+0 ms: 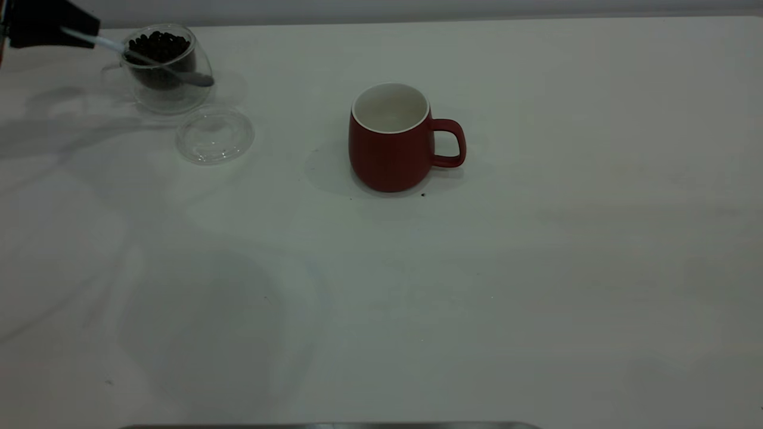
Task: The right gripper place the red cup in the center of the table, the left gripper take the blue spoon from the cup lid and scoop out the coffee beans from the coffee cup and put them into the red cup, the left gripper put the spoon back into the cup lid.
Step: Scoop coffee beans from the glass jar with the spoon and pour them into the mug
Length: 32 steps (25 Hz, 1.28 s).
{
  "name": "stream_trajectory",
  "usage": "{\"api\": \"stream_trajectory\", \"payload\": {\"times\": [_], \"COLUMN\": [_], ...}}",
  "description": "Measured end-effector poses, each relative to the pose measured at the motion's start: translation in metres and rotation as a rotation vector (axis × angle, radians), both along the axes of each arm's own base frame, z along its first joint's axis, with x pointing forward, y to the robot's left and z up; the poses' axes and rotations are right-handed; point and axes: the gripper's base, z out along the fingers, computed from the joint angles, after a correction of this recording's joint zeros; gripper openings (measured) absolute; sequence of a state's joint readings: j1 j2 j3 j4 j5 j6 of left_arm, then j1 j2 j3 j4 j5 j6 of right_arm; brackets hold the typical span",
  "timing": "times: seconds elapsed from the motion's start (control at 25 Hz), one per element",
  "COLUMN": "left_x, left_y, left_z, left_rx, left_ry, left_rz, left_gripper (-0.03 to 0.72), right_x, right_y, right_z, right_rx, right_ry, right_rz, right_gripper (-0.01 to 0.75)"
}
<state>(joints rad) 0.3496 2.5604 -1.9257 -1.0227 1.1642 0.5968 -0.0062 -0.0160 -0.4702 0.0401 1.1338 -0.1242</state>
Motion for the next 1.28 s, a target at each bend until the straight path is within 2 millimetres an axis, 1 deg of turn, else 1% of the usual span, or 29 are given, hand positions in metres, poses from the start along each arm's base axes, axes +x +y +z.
{"api": "stream_trajectory", "payload": {"times": [0.12,0.2,0.28,0.36,0.48,0.64,0.68,0.76,0.84,0.96,1.08,1.28], "left_x": [-0.005,-0.011,-0.02,-0.029,-0.039,-0.055,-0.059,-0.061,-0.06,-0.058,-0.054,-0.044], "left_y": [-0.013,-0.016,-0.017,-0.011,0.011,0.05,0.057,0.065,0.066,0.065,0.059,0.047], "left_z": [0.022,0.04,0.054,0.063,0.069,0.064,0.062,0.06,0.056,0.045,0.039,0.034], "left_rx": [0.01,0.018,0.025,0.018,-0.014,-0.058,-0.064,-0.066,-0.078,-0.081,-0.058,0.045], "left_ry": [-0.03,-0.064,-0.089,-0.108,-0.134,-0.177,-0.198,-0.244,-0.274,-0.302,-0.335,-0.416], "left_rz": [-0.033,-0.049,-0.06,-0.046,0.023,0.133,0.148,0.157,0.162,0.149,0.12,0.084], "left_gripper": [0.122,0.122,0.122,0.122,0.122,0.122,0.122,0.122,0.122,0.122,0.122,0.122], "right_x": [0.0,0.0,0.0,0.0,0.0,0.0,0.0,0.0,0.0,0.0,0.0,0.0], "right_y": [0.0,0.0,0.0,0.0,0.0,0.0,0.0,0.0,0.0,0.0,0.0,0.0], "right_z": [0.0,0.0,0.0,0.0,0.0,0.0,0.0,0.0,0.0,0.0,0.0,0.0], "right_rx": [0.0,0.0,0.0,0.0,0.0,0.0,0.001,0.001,0.001,0.001,0.001,0.001], "right_ry": [0.0,0.0,0.0,0.0,0.0,0.0,0.0,0.0,0.0,0.0,0.0,0.0], "right_rz": [0.0,0.0,0.0,0.0,0.0,0.0,0.0,0.0,0.0,0.0,0.0,0.0], "right_gripper": [0.59,0.59,0.59,0.59,0.59,0.59,0.59,0.59,0.59,0.59,0.59,0.59]}}
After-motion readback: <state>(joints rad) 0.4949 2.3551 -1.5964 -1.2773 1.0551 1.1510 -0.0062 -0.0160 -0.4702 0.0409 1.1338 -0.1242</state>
